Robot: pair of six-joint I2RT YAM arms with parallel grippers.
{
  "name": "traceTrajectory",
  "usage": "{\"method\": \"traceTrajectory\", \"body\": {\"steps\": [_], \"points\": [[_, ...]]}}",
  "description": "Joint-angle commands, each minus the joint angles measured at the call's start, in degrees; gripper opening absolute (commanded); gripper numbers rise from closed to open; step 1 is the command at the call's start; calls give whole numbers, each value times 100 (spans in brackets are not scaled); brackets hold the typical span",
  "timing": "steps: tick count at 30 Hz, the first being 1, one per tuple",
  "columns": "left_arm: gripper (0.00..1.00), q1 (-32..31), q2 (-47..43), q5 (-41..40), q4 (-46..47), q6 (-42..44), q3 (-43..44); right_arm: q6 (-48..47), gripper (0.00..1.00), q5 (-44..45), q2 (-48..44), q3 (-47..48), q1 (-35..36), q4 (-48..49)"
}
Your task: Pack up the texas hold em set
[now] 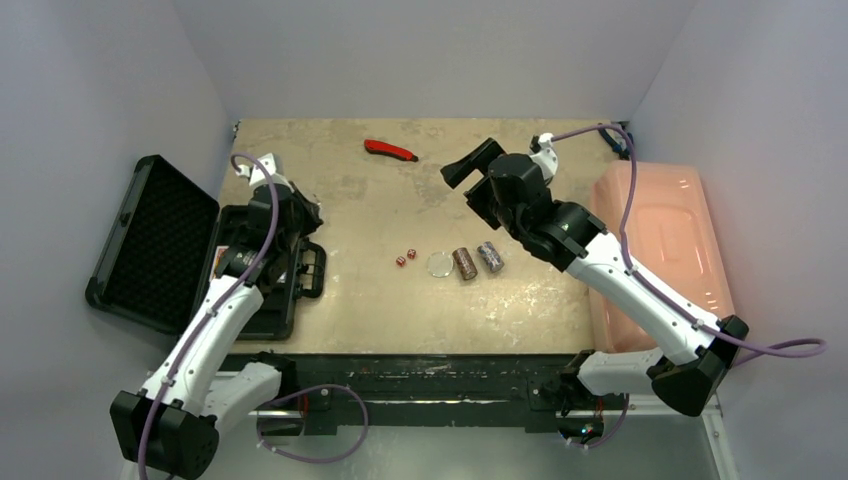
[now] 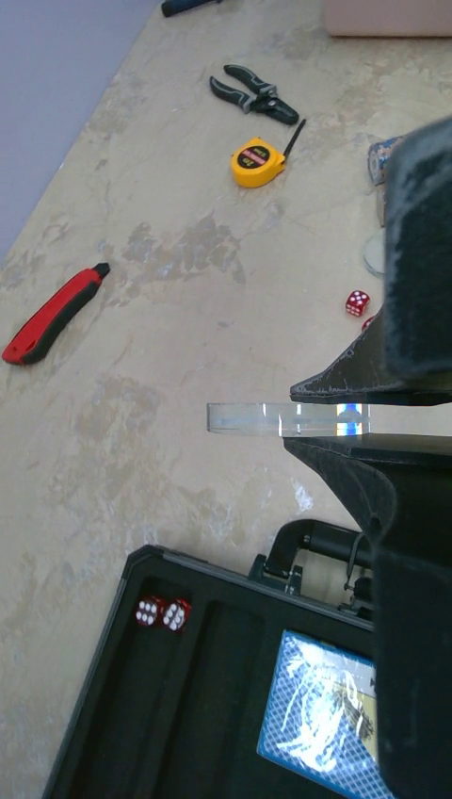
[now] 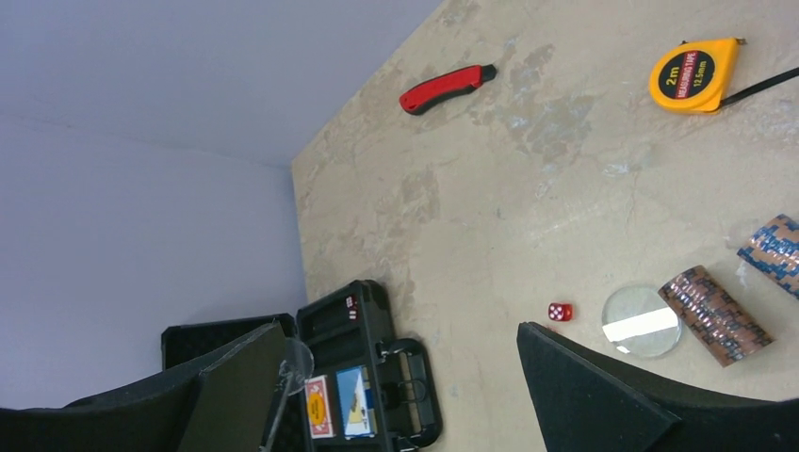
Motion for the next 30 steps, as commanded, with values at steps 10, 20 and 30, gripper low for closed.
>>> {"method": "traceTrajectory", "body": {"steps": [10, 20, 30], "points": [[0, 1613, 711, 841, -543, -999, 852, -49, 99, 191, -259, -247, -69, -110], [0, 2488, 1580, 1302, -342, -1392, 1291, -85, 99, 224, -286, -355, -129, -103], [0, 3032, 2419, 1756, -399, -1528, 1751, -198, 99, 36, -216, -374, -212, -101]]}}
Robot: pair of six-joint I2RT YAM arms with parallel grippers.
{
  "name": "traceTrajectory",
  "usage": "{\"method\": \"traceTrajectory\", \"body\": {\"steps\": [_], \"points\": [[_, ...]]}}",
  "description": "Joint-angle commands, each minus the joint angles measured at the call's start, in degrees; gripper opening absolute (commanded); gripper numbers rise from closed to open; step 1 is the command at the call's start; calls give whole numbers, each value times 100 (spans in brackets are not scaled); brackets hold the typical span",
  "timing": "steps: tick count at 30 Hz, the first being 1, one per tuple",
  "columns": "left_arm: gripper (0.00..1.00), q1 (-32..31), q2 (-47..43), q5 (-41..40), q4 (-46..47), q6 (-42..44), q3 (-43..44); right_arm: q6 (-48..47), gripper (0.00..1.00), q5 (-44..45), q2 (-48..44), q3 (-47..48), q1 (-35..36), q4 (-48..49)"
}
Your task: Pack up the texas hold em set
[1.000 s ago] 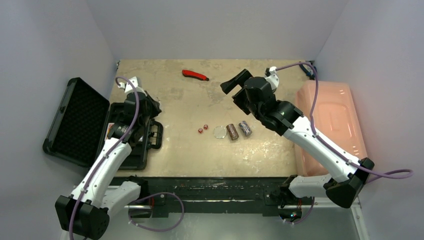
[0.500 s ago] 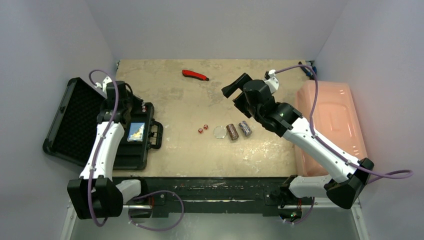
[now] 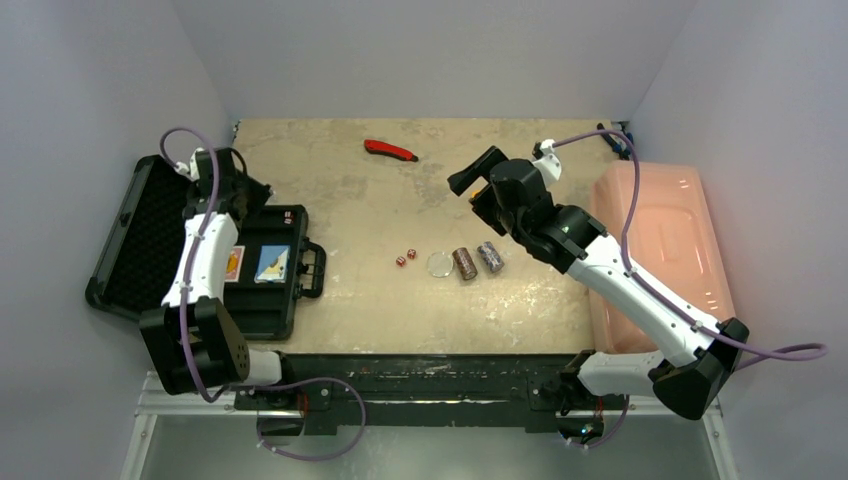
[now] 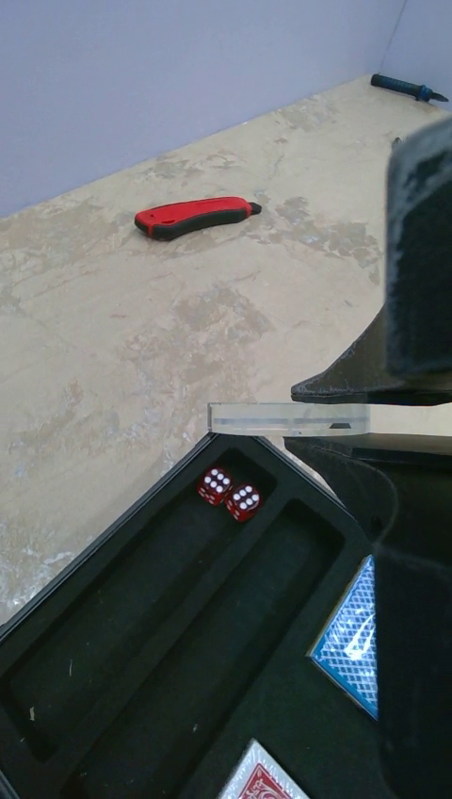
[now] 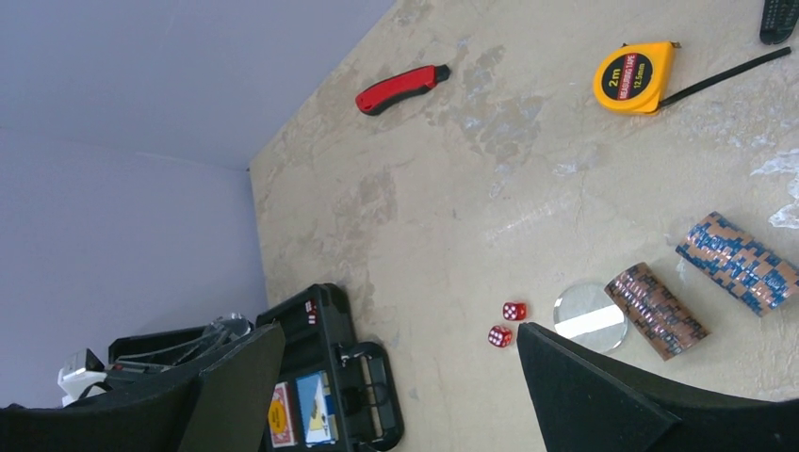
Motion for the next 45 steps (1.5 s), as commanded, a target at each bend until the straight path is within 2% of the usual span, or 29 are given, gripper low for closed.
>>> {"method": "traceTrajectory", "body": {"steps": [1, 6, 9, 18, 24, 30, 40, 45], "points": [[0, 271, 292, 356, 182, -130, 431, -99, 99, 28, -104, -43, -72, 44], [0, 598, 725, 827, 199, -78, 577, -99, 99, -8, -74, -71, -87, 35], [0, 640, 849, 765, -125, 150, 663, -99, 99, -8, -62, -88, -95, 26], [0, 878, 648, 809, 58, 315, -98, -163, 99, -84, 43, -102, -112, 71], [0, 960, 573, 299, -151, 287, -259, -187, 99, -75, 63, -108, -141, 42], [0, 1132, 656, 437, 67, 171, -285, -211, 99, -93, 54, -142, -158, 43], [0, 1327, 736, 50, -169, 201, -107, -247, 99, -65, 10, -203, -233, 27], [0, 1374, 495, -119, -350, 279, -212, -257, 99, -66, 2, -230, -267, 26]]}}
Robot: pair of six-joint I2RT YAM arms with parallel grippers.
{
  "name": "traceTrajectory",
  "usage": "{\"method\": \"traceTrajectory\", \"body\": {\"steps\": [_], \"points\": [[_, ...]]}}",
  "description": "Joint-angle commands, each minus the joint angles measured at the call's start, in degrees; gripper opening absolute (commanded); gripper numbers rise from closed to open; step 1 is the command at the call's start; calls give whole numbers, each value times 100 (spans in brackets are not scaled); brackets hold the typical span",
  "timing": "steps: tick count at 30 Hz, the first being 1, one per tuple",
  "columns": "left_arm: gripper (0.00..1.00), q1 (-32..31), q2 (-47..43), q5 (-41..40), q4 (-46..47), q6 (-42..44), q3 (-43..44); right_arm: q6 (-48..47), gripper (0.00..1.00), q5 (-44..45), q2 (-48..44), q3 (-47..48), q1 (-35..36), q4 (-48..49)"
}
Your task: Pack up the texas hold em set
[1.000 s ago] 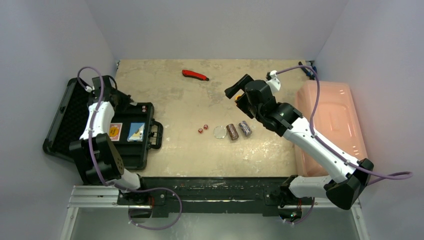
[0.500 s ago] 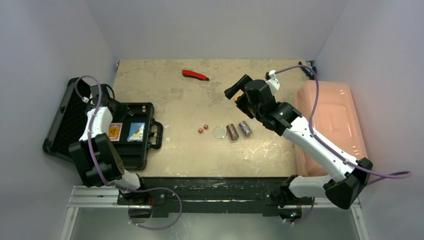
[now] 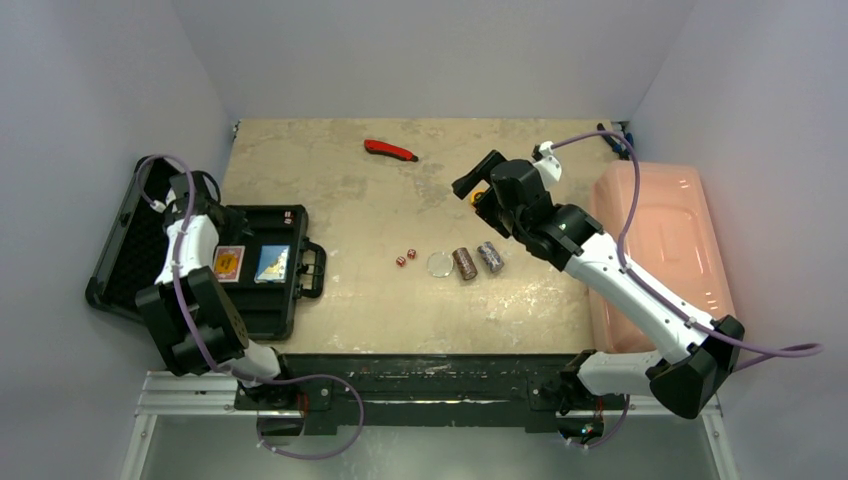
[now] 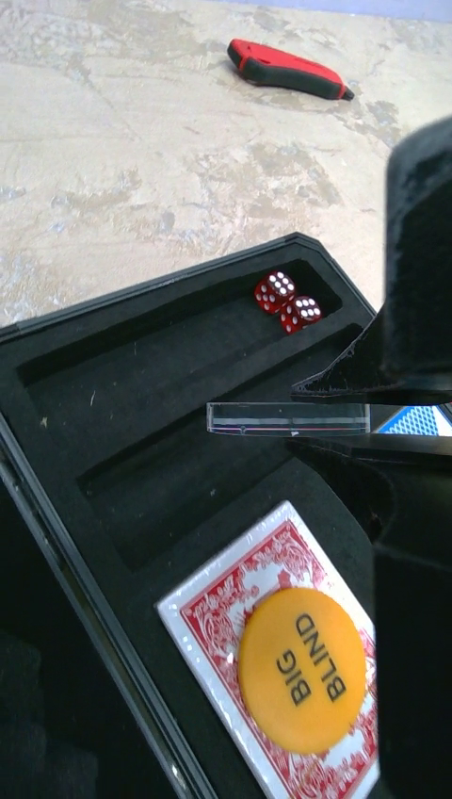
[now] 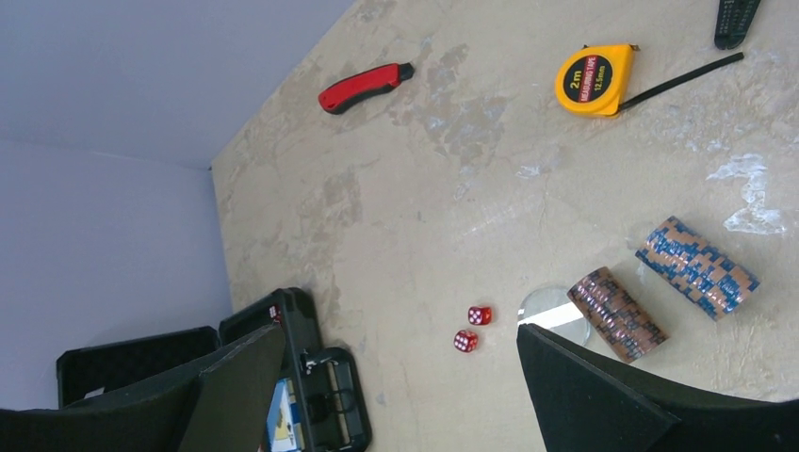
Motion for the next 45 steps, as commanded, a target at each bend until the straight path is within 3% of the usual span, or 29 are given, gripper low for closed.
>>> {"method": "traceTrajectory", "body": {"steps": [1, 8, 13, 17, 24, 39, 45], "points": [[0, 62, -362, -293, -148, 108, 107, -85, 99, 79, -56, -56, -48, 43], [0, 66, -1028, -480, -847, 605, -117, -128, 99, 3, -7, -64, -58, 63], [0, 59, -1236, -1073, -1392, 1248, -87, -174, 99, -74, 6, -86, -59, 57], [0, 51, -767, -1531, -1997, 2076, 463, -215, 99, -109, -32, -131, -71, 52], [0, -177, 168, -2375, -2498, 2737, 992, -358, 99, -327, -18, -134, -73, 143], [0, -886, 713, -3645, -2747, 3046, 1199, -335, 99, -455, -42, -34, -68, -178], [8, -900, 758, -3652, -2778, 3021, 1217, -353, 99, -390, -140, -39, -67, -236]]}}
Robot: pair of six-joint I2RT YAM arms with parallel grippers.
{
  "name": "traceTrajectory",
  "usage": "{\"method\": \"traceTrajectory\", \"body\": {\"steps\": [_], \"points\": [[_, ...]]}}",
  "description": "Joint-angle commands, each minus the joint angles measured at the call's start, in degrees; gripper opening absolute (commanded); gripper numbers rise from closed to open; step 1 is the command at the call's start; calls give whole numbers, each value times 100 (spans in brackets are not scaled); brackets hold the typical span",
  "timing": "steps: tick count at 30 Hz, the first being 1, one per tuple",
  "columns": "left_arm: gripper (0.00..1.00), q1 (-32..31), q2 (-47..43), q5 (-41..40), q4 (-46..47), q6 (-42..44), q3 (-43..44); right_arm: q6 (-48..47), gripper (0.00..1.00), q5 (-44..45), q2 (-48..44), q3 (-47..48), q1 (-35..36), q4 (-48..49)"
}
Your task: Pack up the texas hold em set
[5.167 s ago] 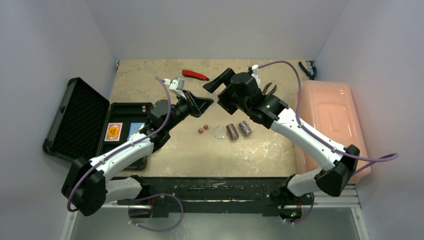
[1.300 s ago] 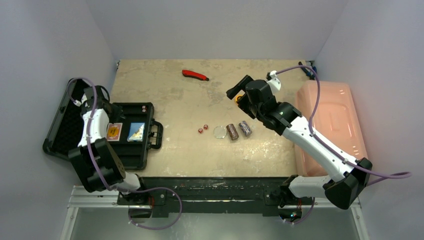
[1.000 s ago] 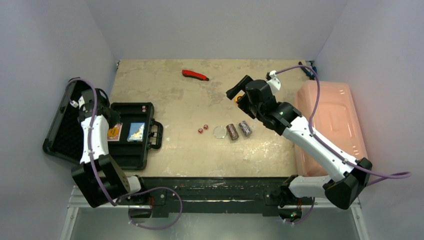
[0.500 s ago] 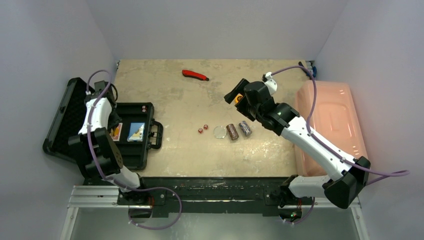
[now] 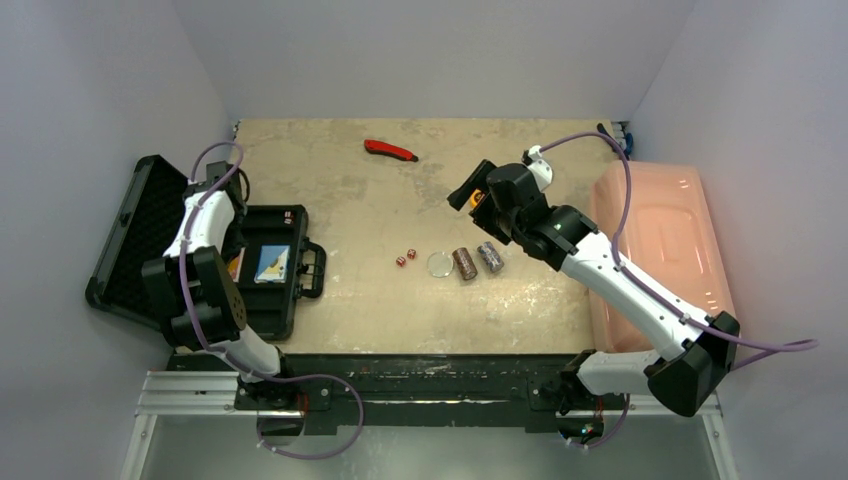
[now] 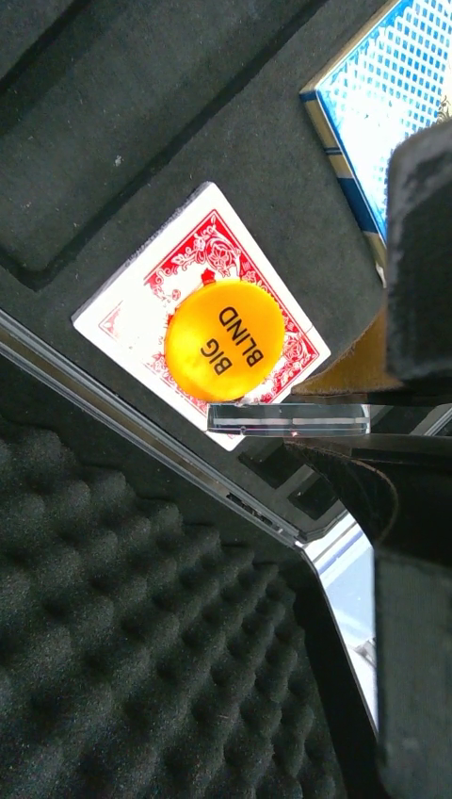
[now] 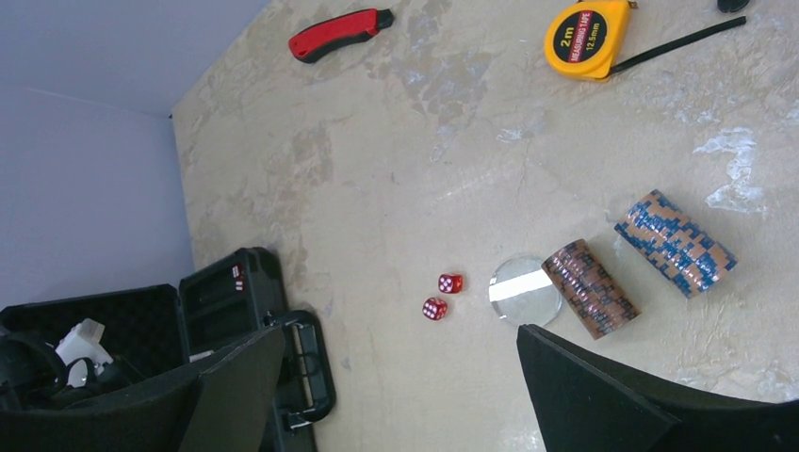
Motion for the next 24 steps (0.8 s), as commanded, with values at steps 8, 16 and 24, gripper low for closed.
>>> {"method": "traceTrajectory", "body": {"steps": [8, 16, 24], "points": [[54, -97, -132, -171, 29, 12, 180, -27, 99, 68, -273, 153, -34, -131], [66, -150, -423, 10, 169, -33, 105, -45, 99, 88, -301, 194, -35, -148], [99, -175, -1197, 585, 535, 60, -175, -112, 99, 124, -301, 173, -35, -114]]}}
